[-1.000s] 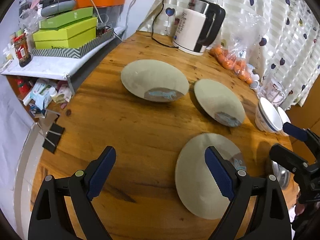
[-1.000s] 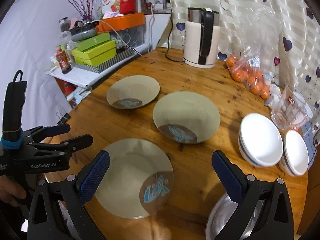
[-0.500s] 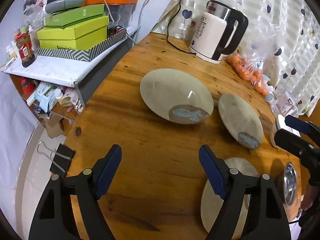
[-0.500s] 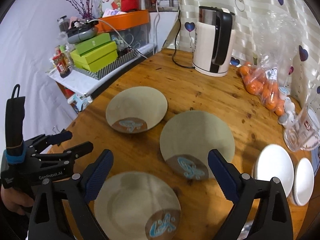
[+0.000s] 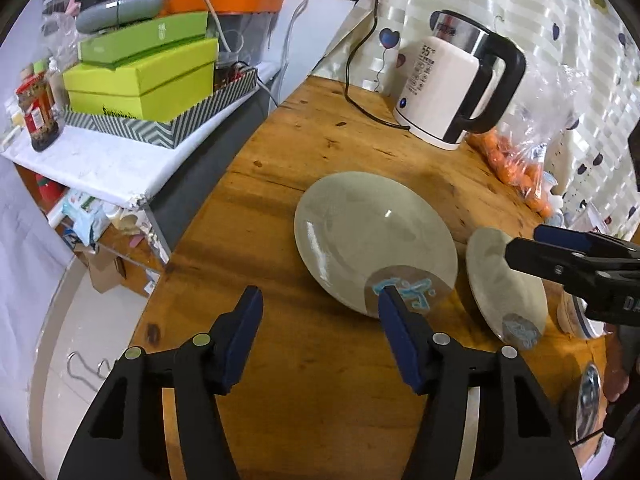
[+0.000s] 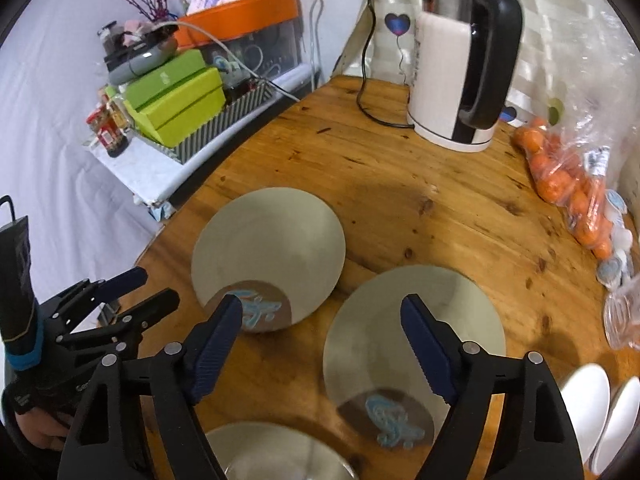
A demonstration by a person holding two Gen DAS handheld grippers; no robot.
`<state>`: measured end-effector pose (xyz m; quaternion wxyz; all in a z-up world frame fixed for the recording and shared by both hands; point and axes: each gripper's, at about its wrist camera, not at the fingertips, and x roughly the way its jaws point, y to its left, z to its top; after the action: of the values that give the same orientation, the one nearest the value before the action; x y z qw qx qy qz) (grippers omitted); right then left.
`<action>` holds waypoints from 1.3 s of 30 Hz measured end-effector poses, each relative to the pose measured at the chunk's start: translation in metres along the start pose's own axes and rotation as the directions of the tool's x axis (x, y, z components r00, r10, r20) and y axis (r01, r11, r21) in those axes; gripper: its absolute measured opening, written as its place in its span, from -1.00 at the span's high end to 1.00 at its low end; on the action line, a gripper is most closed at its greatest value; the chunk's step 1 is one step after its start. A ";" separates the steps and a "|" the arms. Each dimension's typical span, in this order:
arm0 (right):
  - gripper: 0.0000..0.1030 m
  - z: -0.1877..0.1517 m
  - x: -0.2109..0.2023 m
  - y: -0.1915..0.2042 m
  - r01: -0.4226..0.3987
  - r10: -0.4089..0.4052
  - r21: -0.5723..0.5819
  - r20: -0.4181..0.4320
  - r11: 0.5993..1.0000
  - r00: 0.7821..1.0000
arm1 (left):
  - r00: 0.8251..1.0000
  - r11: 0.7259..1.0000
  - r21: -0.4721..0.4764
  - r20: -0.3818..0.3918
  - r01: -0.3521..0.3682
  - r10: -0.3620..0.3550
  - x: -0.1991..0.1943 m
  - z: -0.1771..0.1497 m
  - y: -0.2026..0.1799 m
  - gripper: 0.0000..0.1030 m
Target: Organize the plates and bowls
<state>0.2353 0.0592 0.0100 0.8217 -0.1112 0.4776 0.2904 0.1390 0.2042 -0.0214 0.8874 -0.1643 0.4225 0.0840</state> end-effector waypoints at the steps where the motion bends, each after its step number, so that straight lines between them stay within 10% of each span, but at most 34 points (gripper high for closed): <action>1: -0.46 0.003 0.006 -0.002 -0.012 0.012 0.006 -0.012 1.000 1.000 | 1.000 1.000 -0.009 -0.007 0.004 -0.004 0.005 0.002 0.002 -0.14; 11: -0.22 0.027 0.050 -0.020 -0.053 0.057 0.047 -0.085 0.998 0.995 | 0.999 0.998 -0.058 -0.045 0.028 -0.031 0.030 0.011 0.011 0.31; 39: 0.49 0.034 0.096 -0.024 -0.082 0.094 0.081 -0.157 0.993 0.983 | 0.994 0.993 -0.090 -0.062 0.083 -0.089 0.052 0.020 0.011 0.45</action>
<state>0.3097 0.0914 -0.0561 0.7703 -0.0825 0.5573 0.2988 0.1832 0.2223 -0.0525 0.8677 -0.2235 0.4401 0.0586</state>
